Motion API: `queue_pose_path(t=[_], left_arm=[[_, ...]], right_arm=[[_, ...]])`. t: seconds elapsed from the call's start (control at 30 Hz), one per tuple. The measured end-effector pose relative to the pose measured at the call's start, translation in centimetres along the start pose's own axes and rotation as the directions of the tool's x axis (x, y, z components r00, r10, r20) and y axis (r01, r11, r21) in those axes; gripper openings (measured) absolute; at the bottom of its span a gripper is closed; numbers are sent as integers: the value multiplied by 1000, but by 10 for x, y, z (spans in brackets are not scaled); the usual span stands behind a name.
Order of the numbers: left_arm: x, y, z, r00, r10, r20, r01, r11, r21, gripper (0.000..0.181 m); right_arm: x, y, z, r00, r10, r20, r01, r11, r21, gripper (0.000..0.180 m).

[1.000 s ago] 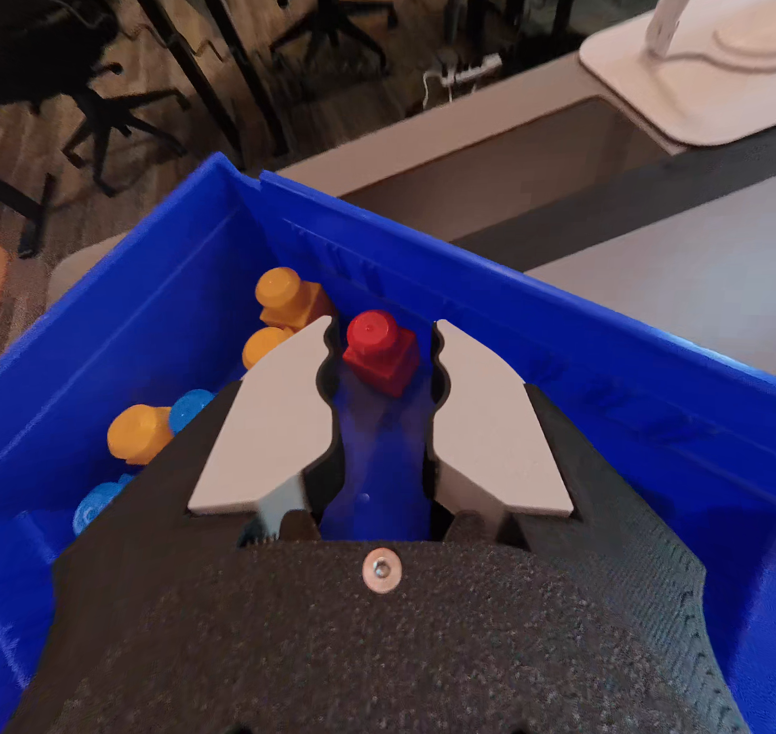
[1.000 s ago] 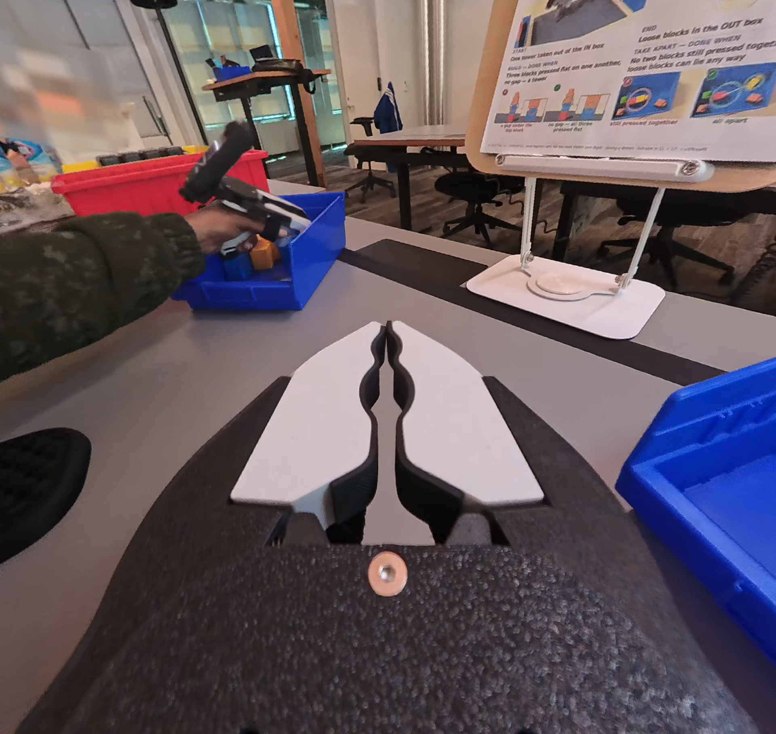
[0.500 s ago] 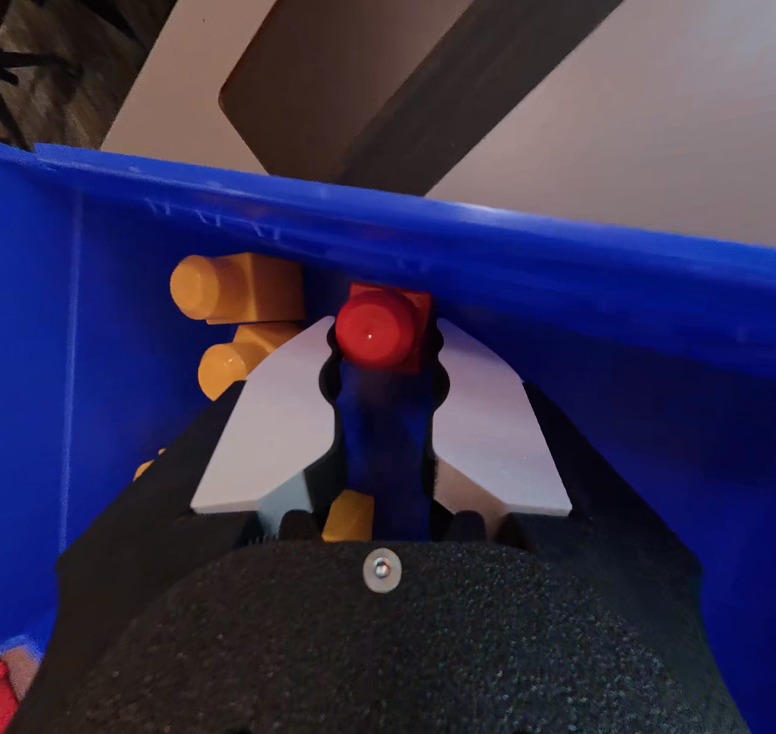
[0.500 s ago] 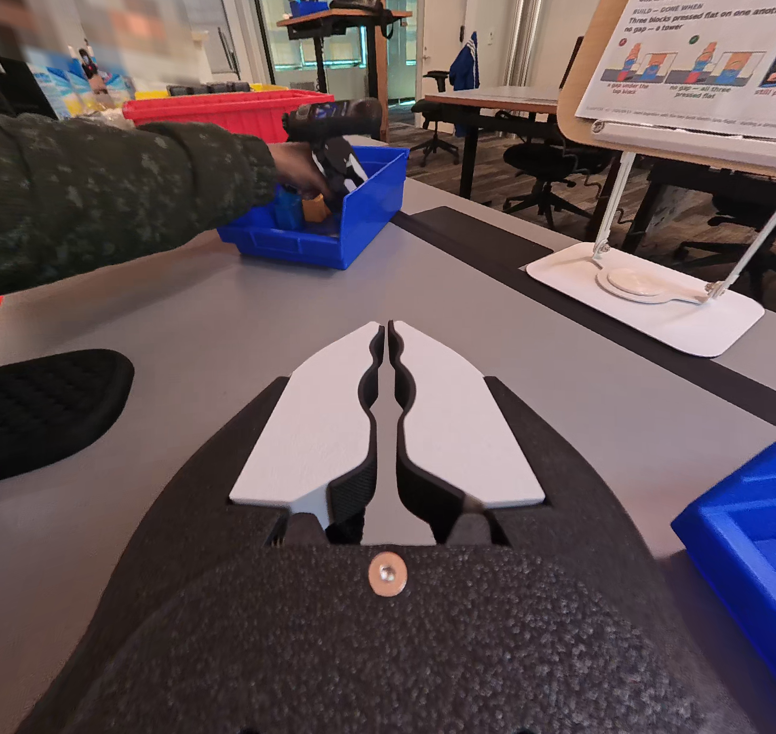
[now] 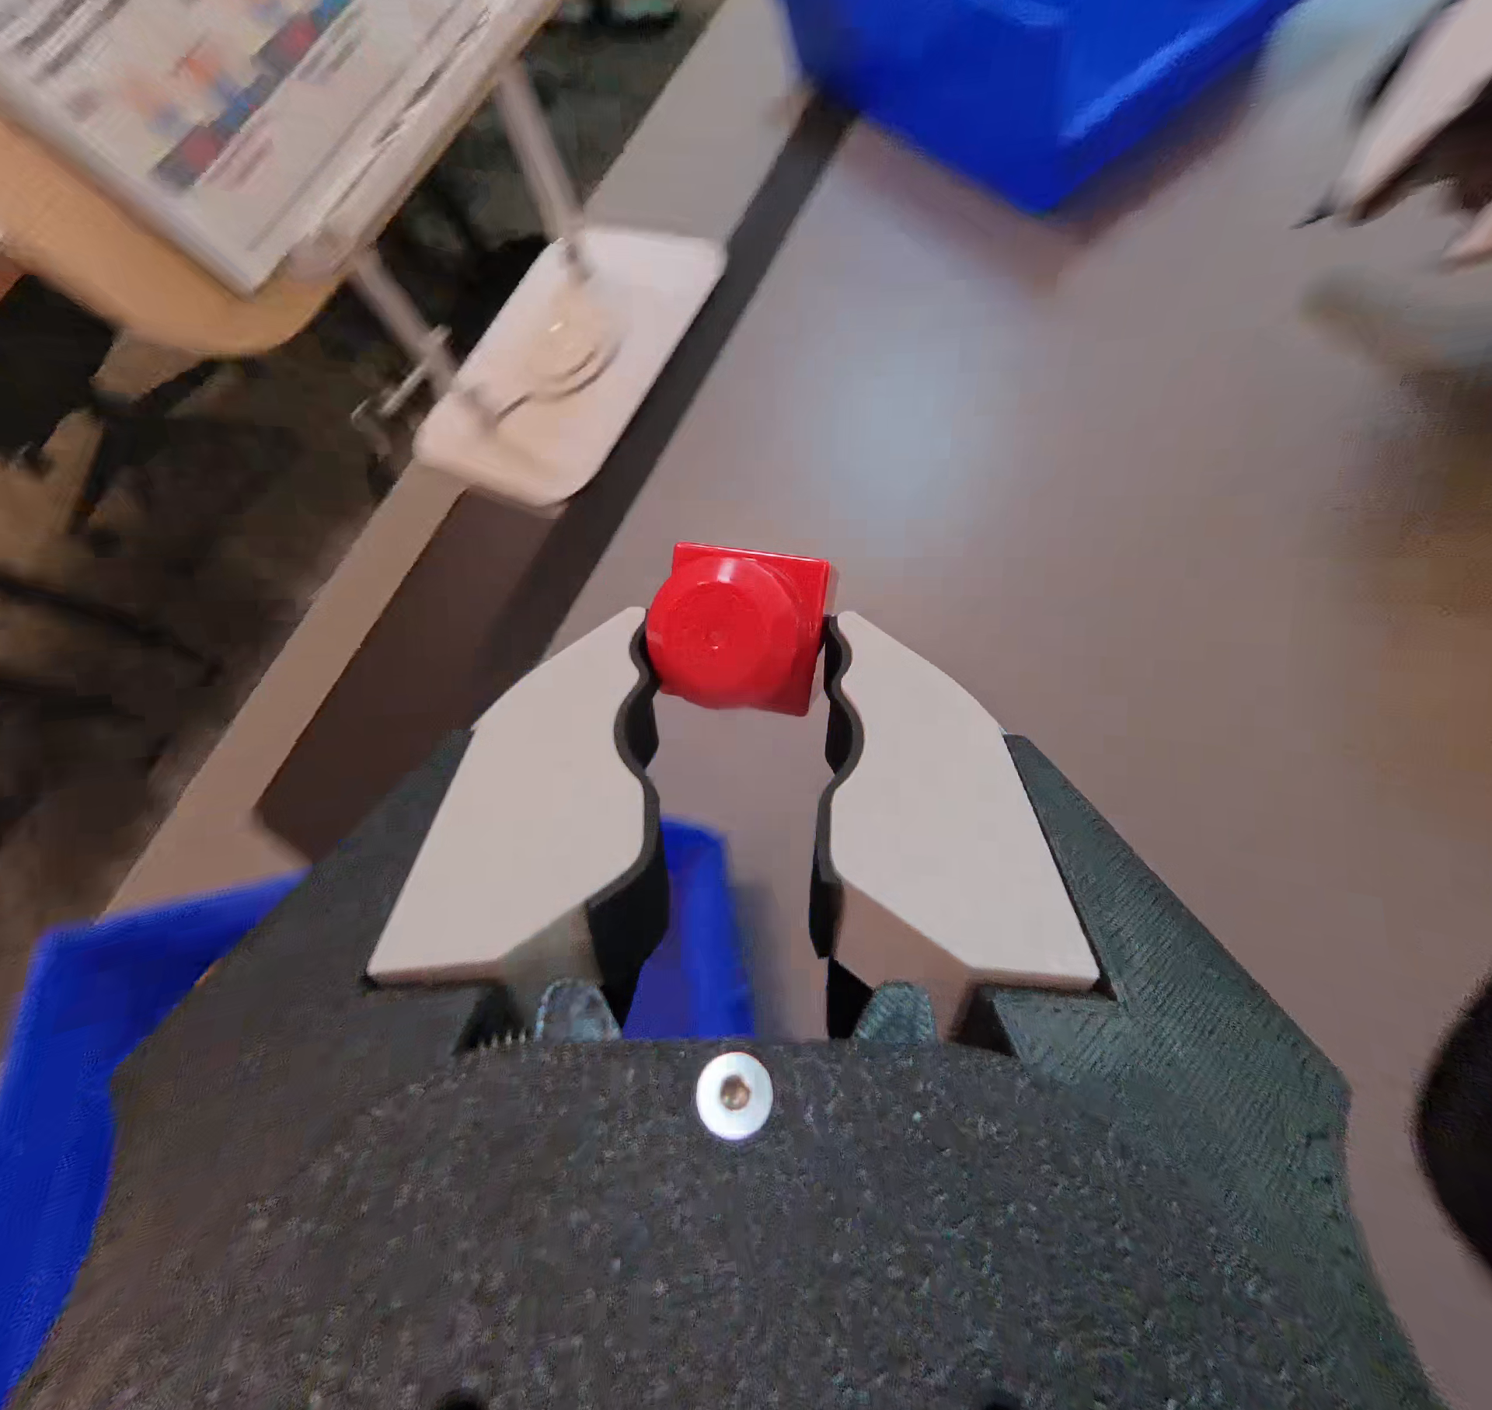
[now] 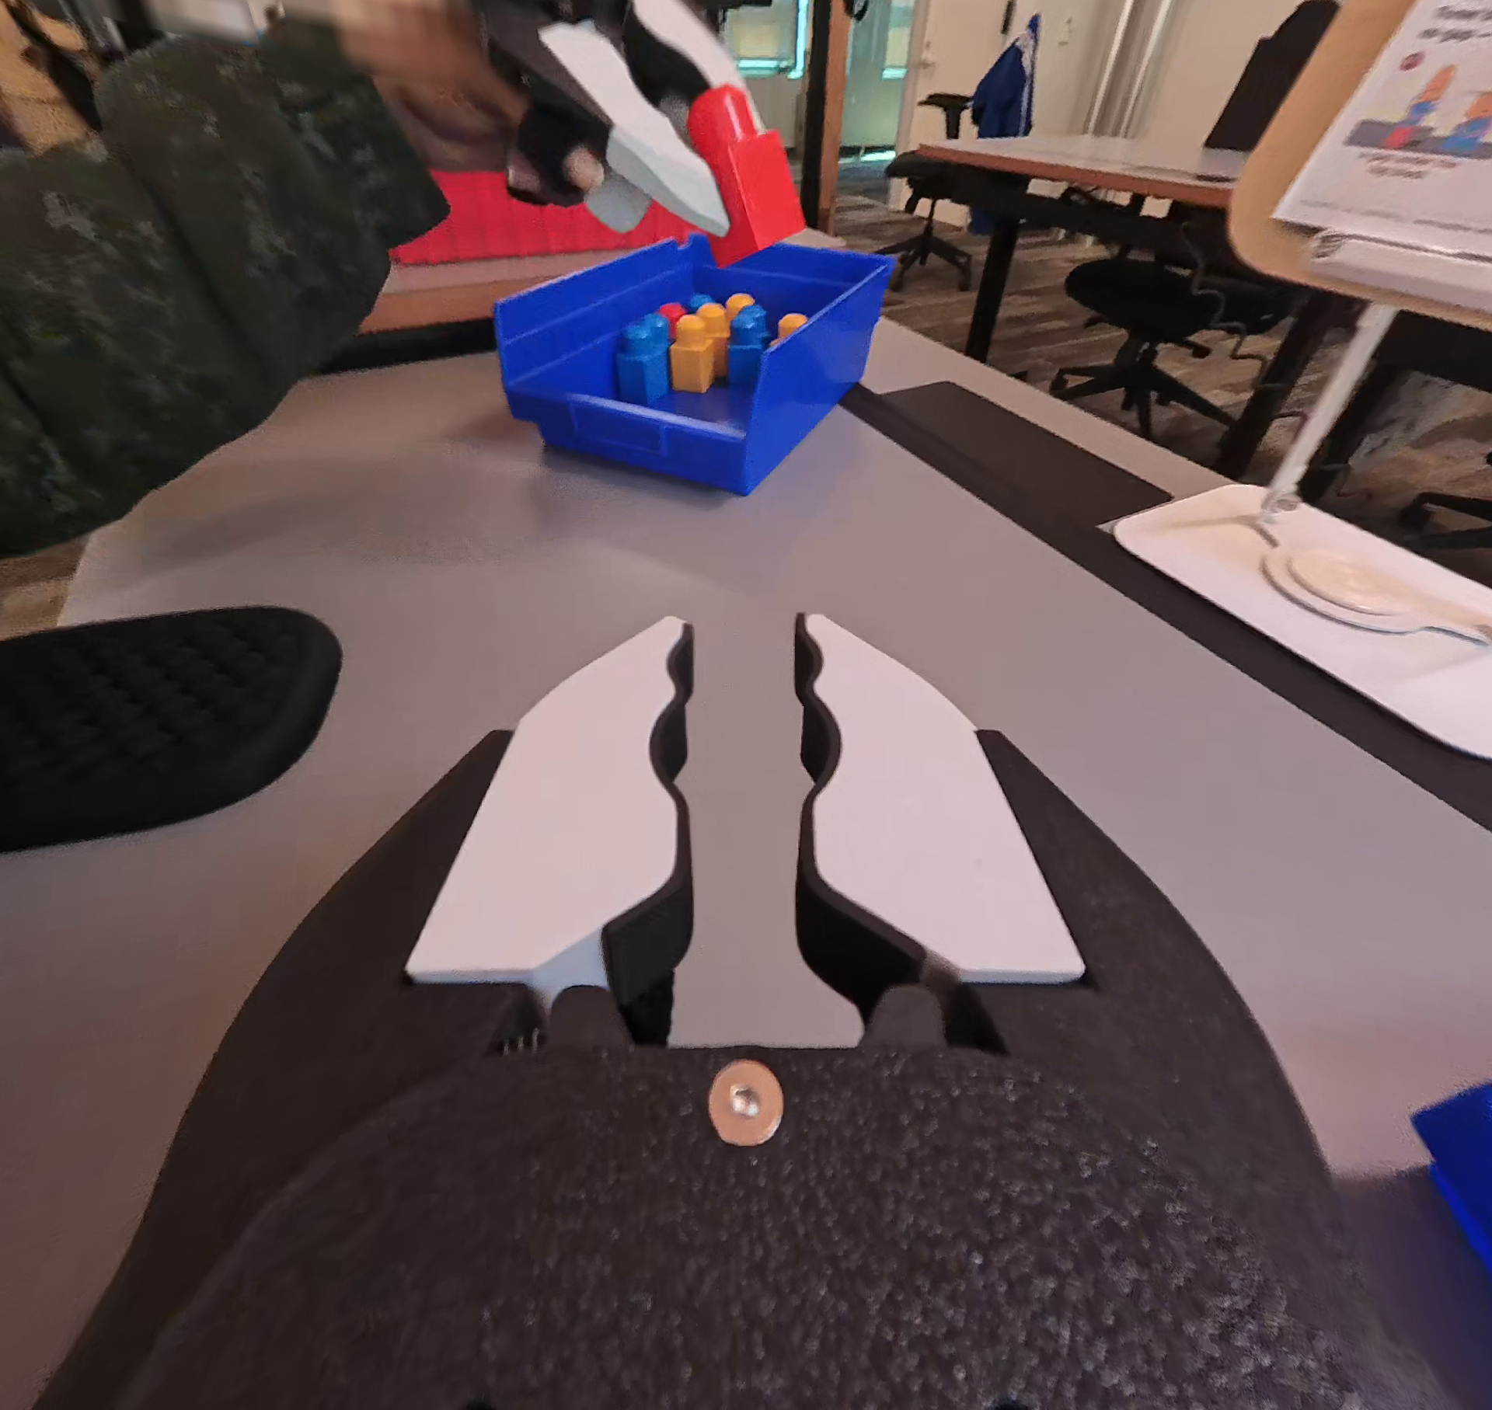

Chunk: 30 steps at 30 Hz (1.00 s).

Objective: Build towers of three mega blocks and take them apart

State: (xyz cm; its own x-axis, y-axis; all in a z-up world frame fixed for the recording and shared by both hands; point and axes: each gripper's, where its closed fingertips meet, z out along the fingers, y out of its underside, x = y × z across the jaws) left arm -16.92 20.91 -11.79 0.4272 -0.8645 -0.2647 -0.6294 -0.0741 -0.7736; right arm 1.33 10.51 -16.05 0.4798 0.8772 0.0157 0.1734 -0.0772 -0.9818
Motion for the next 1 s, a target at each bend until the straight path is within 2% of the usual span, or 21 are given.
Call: queue_pose_path(t=[0.1, 0.2, 0.27, 0.37, 0.43, 0.57, 0.67, 0.77, 0.87, 1.0], left_arm=[[78, -29, 25, 979, 86, -183, -71, 994, 86, 39], [141, -39, 49, 931, 166, -324, -135, 984, 116, 39], [169, -37, 64, 905, 216, -368, -191, 976, 103, 39], [195, -30, 80, 876, 257, -409, -254, 965, 62, 39], [200, -17, 91, 869, 289, -401, -317, 949, -3, 39], [209, 13, 114, 873, 247, -421, -337, 928, -156, 39], [217, 30, 129, 873, 225, -432, -343, 914, -218, 38], [221, 34, 134, 874, 213, -437, -334, 917, -221, 43], [210, 23, 123, 890, 190, -415, -284, 942, -178, 47], [150, 4, 84, 954, 116, -276, -153, 981, -115, 46]], right_arm=[[-13, 10, 8, 998, -65, 23, 66, 996, -54, 38], [-23, 18, 16, 989, -142, 36, 145, 985, -96, 48], [-29, 24, 19, 983, -176, 50, 181, 976, -123, 54], [-37, 34, 23, 975, -201, 94, 214, 963, -163, 55], [-40, 44, 23, 968, -213, 129, 236, 950, -206, 52], [-40, 69, 17, 959, -200, 202, 259, 906, -334, 52], [-37, 77, 14, 961, -178, 214, 247, 898, -363, 52], [-34, 81, 13, 962, -167, 214, 239, 895, -378, 52], [-33, 85, 13, 964, -157, 214, 231, 891, -390, 52], [-33, 93, 16, 967, -135, 217, 216, 886, -411, 53]])
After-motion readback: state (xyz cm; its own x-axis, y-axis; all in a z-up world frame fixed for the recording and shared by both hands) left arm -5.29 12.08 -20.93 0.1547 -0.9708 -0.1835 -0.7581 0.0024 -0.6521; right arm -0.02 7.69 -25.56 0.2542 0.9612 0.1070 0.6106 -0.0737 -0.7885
